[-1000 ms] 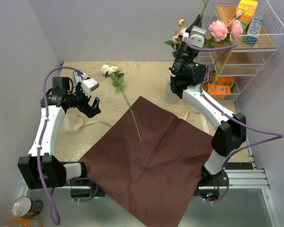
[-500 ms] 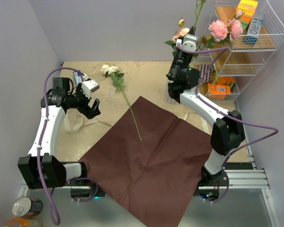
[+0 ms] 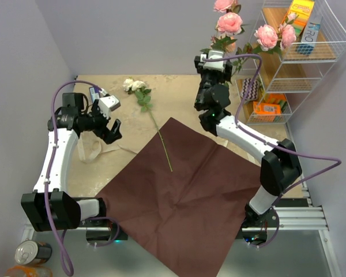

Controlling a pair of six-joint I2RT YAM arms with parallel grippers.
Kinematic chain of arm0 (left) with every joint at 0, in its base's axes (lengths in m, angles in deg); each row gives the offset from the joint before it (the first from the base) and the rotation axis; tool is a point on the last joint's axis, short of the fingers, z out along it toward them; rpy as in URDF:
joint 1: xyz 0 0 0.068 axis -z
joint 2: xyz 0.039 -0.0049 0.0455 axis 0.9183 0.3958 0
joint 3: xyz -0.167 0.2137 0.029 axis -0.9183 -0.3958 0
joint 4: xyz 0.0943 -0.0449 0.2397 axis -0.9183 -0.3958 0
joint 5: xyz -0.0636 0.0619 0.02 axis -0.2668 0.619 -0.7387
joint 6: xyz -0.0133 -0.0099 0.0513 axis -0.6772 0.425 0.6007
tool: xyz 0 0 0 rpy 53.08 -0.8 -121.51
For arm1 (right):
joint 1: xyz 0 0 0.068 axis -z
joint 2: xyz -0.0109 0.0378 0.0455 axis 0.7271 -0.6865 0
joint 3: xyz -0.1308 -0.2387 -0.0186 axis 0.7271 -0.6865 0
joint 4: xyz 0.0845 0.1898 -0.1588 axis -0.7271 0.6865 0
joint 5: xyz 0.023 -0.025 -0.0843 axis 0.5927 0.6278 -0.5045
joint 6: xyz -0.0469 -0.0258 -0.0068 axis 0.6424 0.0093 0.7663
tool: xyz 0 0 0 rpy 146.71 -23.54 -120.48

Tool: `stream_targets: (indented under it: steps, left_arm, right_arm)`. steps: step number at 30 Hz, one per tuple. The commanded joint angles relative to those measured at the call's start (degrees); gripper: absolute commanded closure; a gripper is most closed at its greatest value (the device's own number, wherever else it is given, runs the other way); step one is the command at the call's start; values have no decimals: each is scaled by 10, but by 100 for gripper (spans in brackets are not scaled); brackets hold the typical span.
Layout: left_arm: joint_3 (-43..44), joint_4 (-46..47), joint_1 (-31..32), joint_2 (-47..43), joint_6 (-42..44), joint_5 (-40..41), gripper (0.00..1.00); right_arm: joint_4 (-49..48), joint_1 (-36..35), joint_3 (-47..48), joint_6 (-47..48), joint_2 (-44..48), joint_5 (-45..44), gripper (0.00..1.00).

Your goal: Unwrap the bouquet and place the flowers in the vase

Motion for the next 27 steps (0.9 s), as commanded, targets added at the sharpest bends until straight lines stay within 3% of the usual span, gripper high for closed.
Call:
stream_targets:
  steps: [1, 5, 8, 12, 14, 16, 17, 21, 27]
  left_arm:
    - [35, -7, -7, -15, 8, -18, 1]
    - [37, -5, -6, -16, 2, -16, 1]
    - [37, -1, -6, -17, -9, -18, 0]
    - [41, -12, -11, -16, -11, -56, 0]
    - [41, -10, -12, -17, -12, -67, 0]
    - [38, -1, -11, -16, -27, -52, 1]
    - [37, 12, -12, -15, -34, -44, 1]
    - [20, 57, -14, -17, -74, 16, 1]
    - [20, 70, -20, -17, -85, -7, 1]
  right_arm:
    - [27, -40, -40, -40, 57, -48, 28]
    - [55, -102, -70, -41, 75, -43, 27]
    - [162, -137, -57, -108, 76, 0, 27]
    - [412, -143, 36, -243, 31, 140, 28]
    - [496, -143, 93, -255, -16, 247, 28]
    - [606, -142, 177, -261, -86, 273, 30]
    - [628, -139, 195, -262, -103, 326, 30]
    - [679, -114, 282, -283, -178, 385, 30]
    - [735, -85, 406, -301, -314, 431, 30]
